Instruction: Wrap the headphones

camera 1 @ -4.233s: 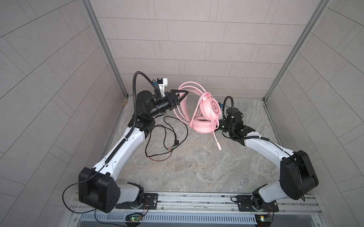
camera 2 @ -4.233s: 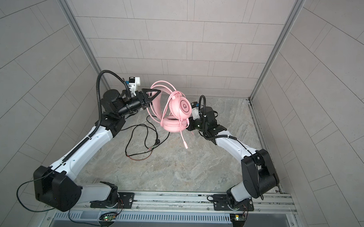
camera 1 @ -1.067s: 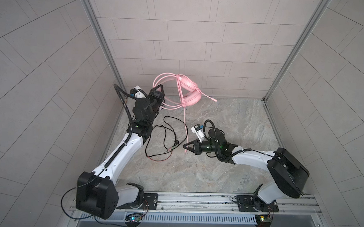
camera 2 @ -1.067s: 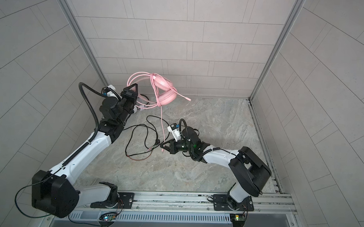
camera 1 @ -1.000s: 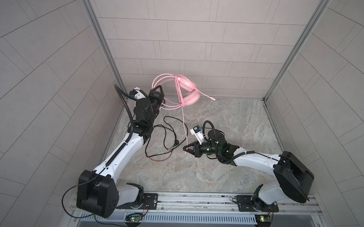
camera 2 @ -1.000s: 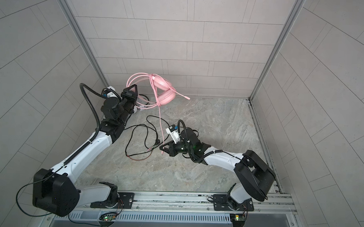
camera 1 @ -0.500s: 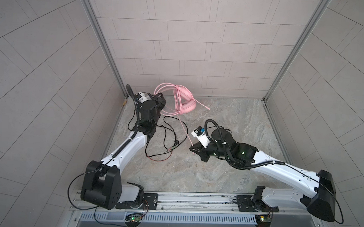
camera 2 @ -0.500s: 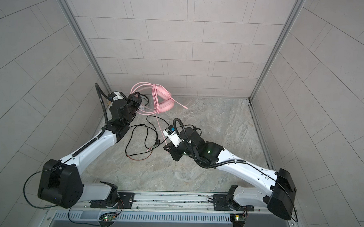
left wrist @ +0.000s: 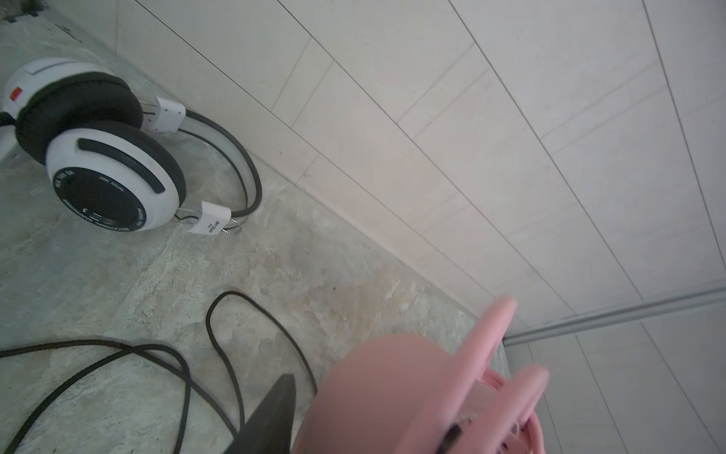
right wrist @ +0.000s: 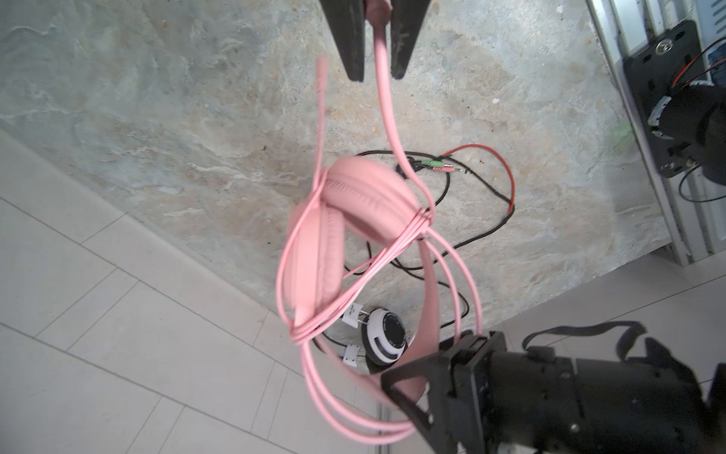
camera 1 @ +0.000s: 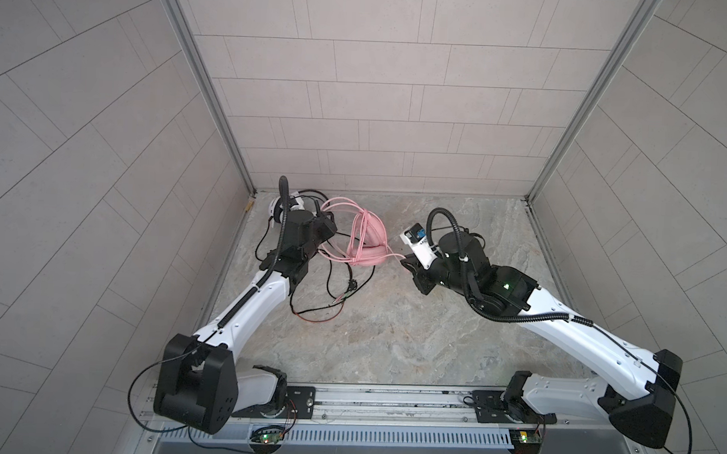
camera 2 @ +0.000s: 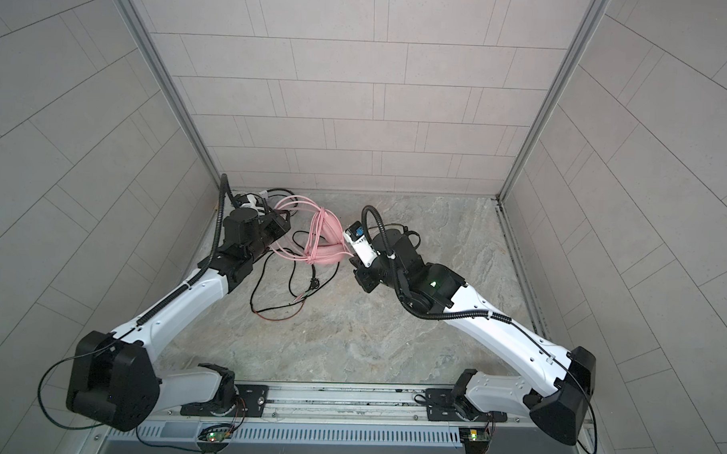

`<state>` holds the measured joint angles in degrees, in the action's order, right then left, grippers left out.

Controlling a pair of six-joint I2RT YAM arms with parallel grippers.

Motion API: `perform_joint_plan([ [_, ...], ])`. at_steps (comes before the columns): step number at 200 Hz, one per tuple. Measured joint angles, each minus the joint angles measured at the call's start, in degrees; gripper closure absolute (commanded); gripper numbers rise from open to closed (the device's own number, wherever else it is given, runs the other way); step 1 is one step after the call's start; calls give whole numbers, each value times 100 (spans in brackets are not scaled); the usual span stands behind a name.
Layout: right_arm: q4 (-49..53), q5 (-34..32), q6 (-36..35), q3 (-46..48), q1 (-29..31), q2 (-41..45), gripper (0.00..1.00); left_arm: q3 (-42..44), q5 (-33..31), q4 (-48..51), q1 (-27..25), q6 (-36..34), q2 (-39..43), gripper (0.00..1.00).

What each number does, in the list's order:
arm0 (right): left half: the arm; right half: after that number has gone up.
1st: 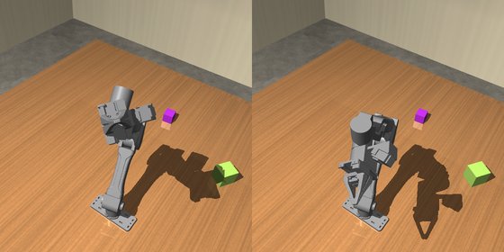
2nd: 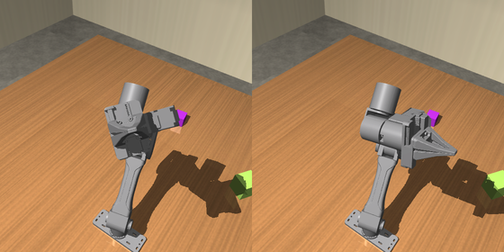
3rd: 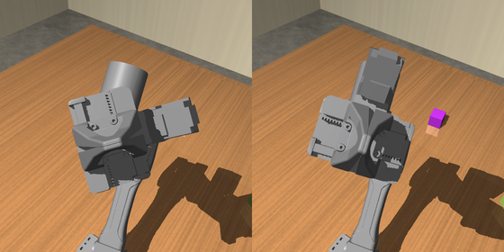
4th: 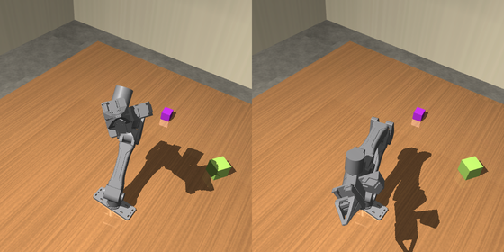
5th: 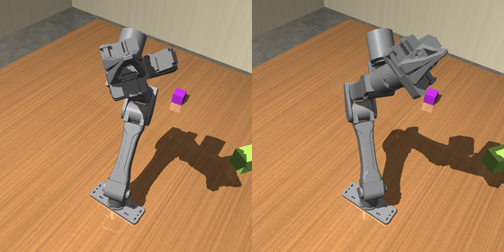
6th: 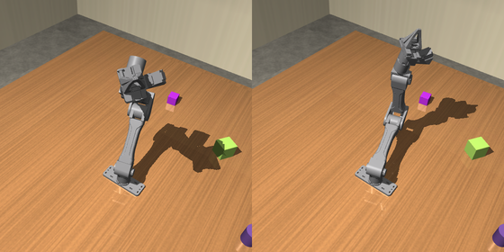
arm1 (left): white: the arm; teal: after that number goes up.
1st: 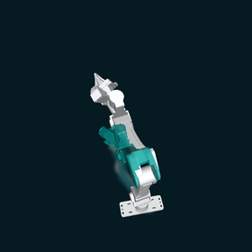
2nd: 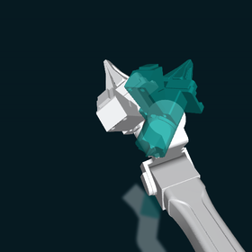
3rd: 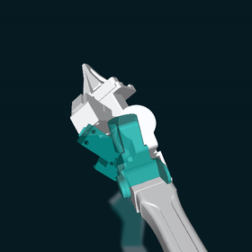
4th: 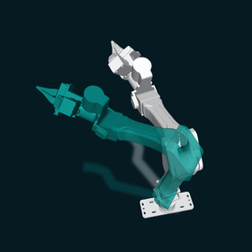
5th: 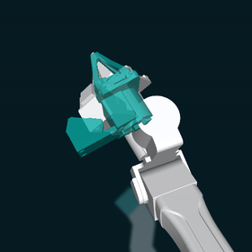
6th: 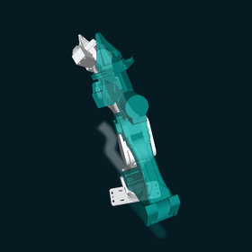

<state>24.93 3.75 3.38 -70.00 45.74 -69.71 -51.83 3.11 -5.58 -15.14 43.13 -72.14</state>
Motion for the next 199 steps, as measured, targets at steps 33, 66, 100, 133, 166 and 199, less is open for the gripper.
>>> perform_joint_plan([
  [33,0,120,-28,-236,-459,-129,90,-210,822,654,-55,-518,188,100],
  [66,4,398,-28,-330,-807,-293,90,-446,1661,992,-92,-813,271,100],
  [100,22,678,-37,-372,-1008,-450,90,-645,2441,1255,-90,-997,286,100],
  [133,15,1036,-22,-369,-1244,-485,89,-710,3045,1250,-90,-940,302,100],
  [166,-74,1353,28,-358,-1397,-487,88,-647,3425,796,-87,-485,348,100],
  [199,-271,1657,149,-295,-1469,-509,85,-640,3648,573,-72,-214,348,100],
])
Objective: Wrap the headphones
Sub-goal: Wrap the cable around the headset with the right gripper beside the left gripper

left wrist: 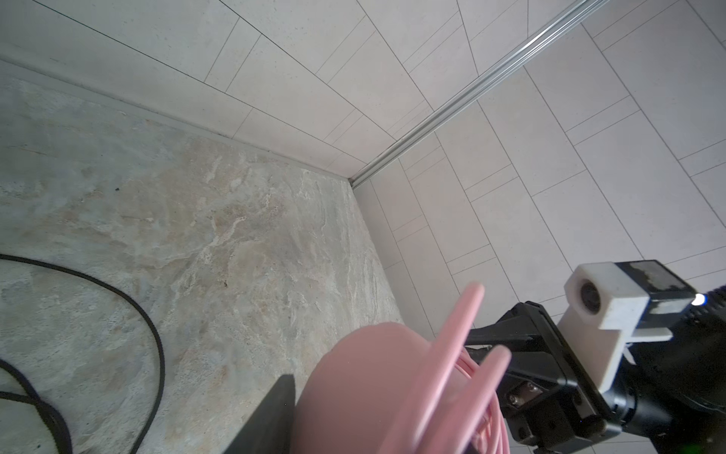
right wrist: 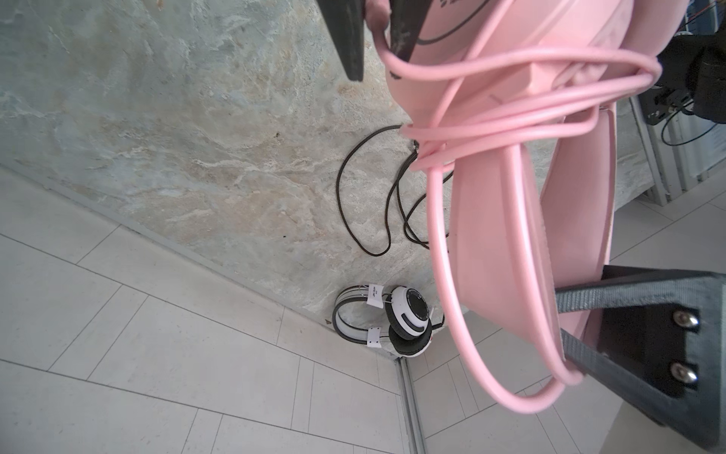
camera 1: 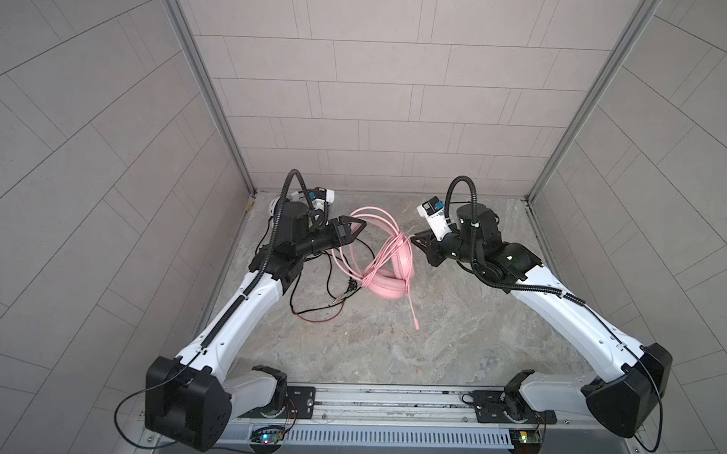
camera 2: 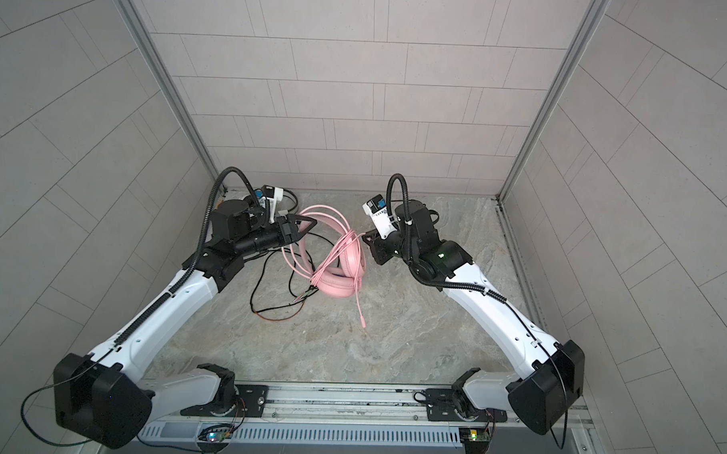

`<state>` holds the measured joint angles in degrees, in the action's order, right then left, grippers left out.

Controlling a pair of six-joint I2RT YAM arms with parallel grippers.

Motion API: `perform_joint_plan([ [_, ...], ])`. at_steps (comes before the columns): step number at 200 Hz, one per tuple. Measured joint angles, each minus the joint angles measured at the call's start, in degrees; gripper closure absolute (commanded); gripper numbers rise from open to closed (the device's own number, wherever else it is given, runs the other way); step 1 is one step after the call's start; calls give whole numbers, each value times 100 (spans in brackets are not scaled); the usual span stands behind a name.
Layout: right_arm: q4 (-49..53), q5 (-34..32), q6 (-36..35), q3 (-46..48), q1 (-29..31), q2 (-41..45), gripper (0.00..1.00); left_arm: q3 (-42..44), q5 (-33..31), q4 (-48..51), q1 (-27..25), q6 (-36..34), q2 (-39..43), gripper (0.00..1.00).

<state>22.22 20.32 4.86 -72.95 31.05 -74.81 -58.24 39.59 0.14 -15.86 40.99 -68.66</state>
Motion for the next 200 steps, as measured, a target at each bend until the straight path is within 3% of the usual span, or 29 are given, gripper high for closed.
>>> perform_joint_plan([
  [85,-538,393,280,417,-138,-11,75,39,507,-516,9,605,-166,100],
  [200,-1038,221,619,1270,-201,199,52,-33,470,15,9,481,-710,100],
])
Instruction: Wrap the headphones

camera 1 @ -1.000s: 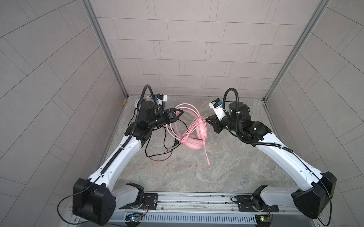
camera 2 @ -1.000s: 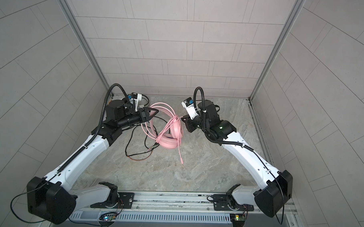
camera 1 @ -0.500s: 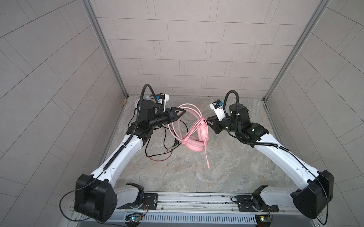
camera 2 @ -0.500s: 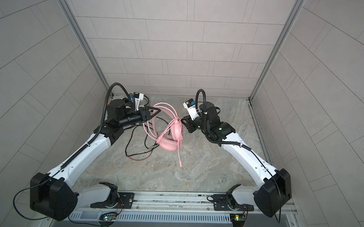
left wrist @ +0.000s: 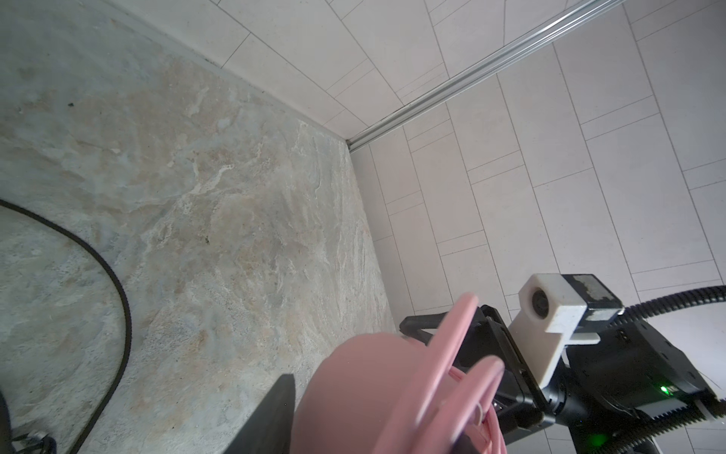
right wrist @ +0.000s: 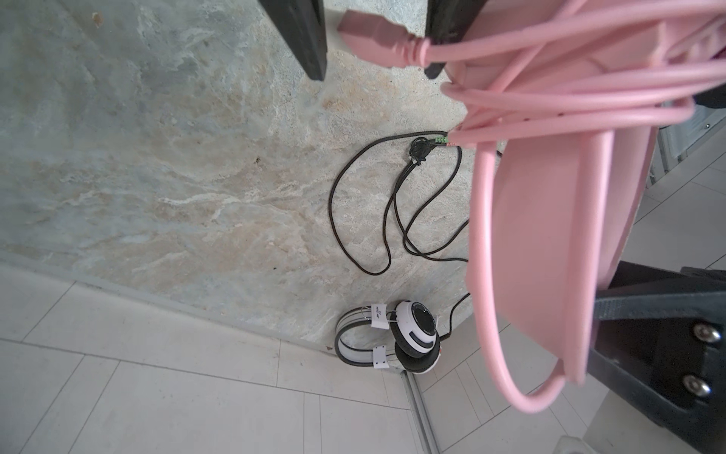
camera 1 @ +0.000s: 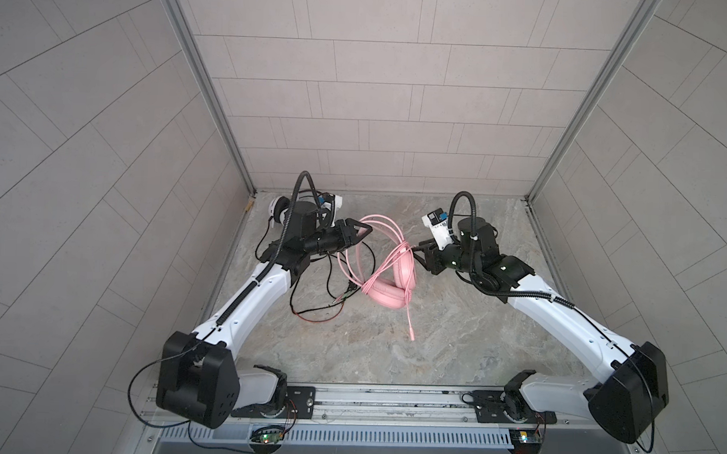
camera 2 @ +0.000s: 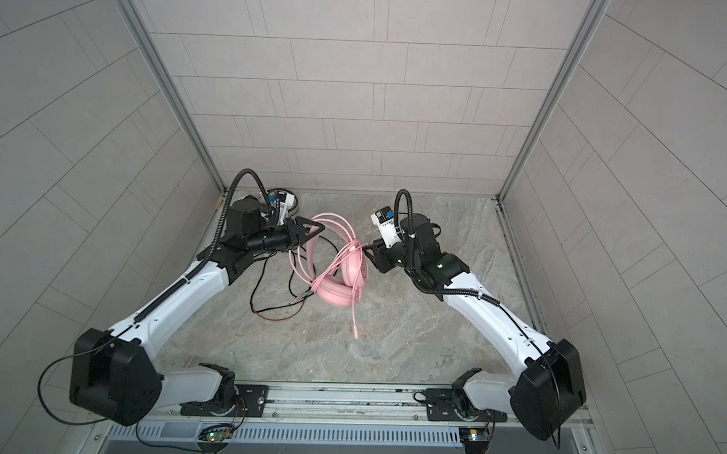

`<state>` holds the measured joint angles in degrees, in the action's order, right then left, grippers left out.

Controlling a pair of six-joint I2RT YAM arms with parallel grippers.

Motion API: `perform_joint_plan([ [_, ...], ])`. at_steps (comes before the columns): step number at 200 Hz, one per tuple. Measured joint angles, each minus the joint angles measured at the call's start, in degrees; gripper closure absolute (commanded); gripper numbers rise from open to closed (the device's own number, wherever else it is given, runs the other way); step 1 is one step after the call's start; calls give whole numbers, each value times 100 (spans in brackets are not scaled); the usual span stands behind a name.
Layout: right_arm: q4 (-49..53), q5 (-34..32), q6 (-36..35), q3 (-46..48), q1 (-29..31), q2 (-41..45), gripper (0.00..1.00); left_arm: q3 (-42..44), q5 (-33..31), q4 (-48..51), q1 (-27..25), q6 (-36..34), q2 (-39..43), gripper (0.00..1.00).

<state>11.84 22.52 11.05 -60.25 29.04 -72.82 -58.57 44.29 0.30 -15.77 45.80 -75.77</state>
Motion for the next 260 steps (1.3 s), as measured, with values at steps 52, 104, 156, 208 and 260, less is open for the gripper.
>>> perform_joint_plan([
  [52,-304,-258,195,581,-55,173,43,-46,-79,61,0,94,-420,100],
  [104,-452,-361,306,1104,-17,706,40,-343,-584,9,0,247,-933,100],
  [156,-428,-807,422,1294,-92,1266,41,-608,-866,-199,-31,527,-1740,100],
  [208,-345,-968,557,1338,-389,1443,42,-892,-1010,-236,-289,682,-2345,100],
  [260,-210,-675,645,1362,-472,1364,45,-1263,-951,-256,-503,852,-2640,100],
])
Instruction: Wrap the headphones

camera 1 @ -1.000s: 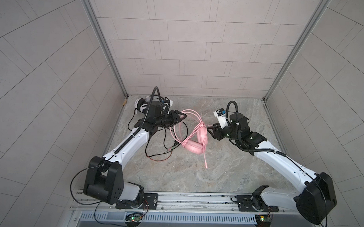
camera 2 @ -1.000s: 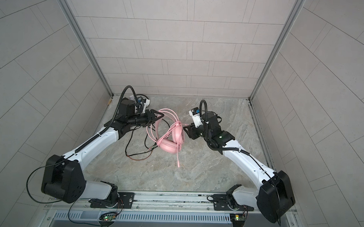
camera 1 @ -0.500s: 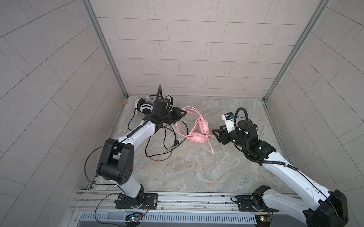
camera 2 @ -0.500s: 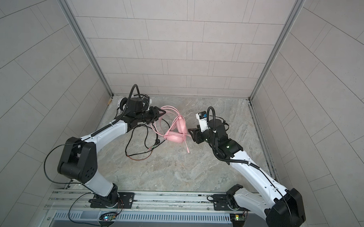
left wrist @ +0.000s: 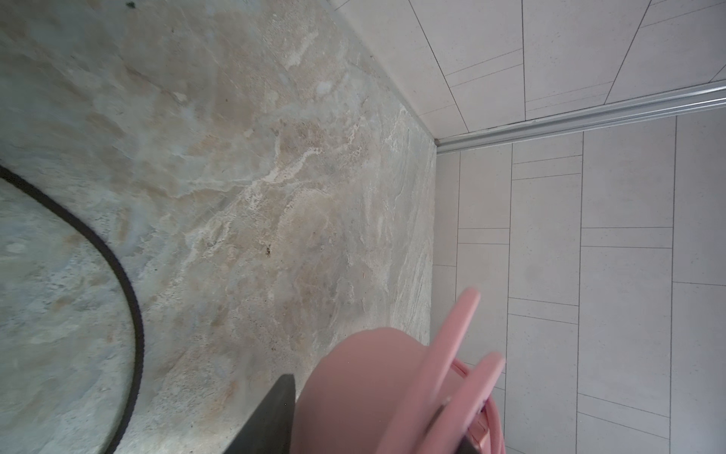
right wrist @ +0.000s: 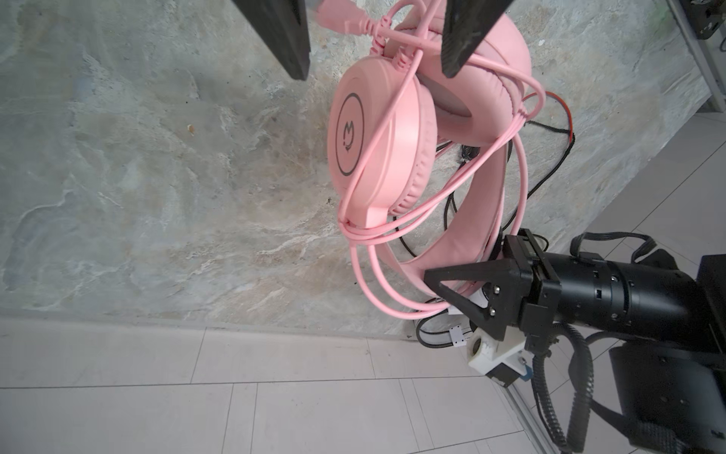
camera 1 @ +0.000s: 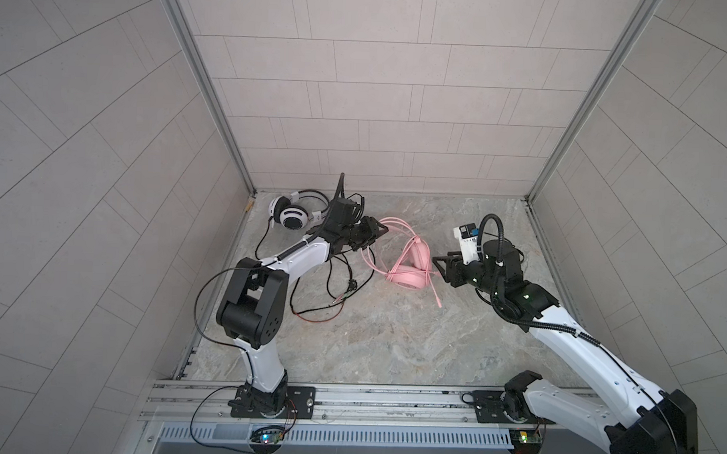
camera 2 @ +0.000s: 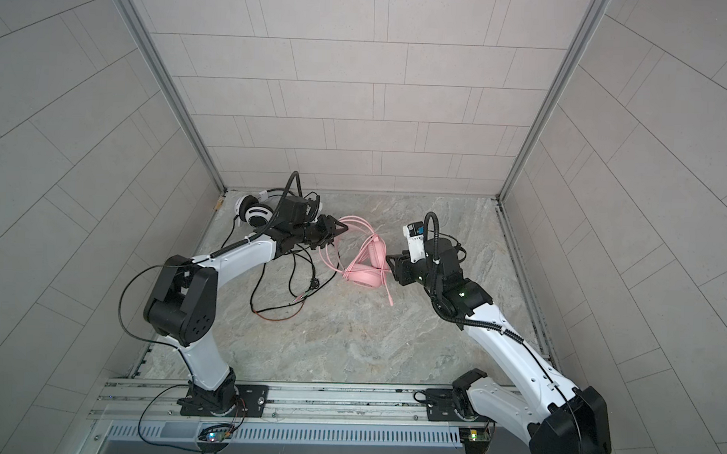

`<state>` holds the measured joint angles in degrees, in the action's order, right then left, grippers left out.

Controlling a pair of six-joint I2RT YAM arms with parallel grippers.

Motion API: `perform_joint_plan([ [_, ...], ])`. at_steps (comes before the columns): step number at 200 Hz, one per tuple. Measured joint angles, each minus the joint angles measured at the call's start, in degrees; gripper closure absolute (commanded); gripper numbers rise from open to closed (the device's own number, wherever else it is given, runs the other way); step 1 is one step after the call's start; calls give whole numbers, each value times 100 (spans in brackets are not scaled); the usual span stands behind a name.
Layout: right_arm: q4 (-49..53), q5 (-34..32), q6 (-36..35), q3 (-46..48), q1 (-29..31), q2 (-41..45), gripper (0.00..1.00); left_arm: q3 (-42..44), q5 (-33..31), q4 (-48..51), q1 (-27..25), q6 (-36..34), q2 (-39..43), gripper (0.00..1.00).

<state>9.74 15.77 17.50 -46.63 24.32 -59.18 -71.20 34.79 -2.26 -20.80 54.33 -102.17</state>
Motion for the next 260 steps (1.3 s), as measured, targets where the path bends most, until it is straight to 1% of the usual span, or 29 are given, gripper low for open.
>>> perform_joint_plan([
  [51,144,162,81,313,-39,-26,45,-225,0,17,42,13,-17,100],
  [124,417,313,164,398,-455,-59,42,-271,131,15,214,31,-101,100],
  [146,398,520,216,382,-501,-330,41,-271,184,42,243,9,-101,100],
  [177,203,1119,422,358,-476,-940,40,-271,221,221,273,-81,-92,100],
  [214,164,1128,431,118,-439,-1178,40,-271,271,483,273,-284,-44,100],
  [260,212,1086,210,-380,-367,-1355,40,-409,275,1222,275,-793,17,100],
])
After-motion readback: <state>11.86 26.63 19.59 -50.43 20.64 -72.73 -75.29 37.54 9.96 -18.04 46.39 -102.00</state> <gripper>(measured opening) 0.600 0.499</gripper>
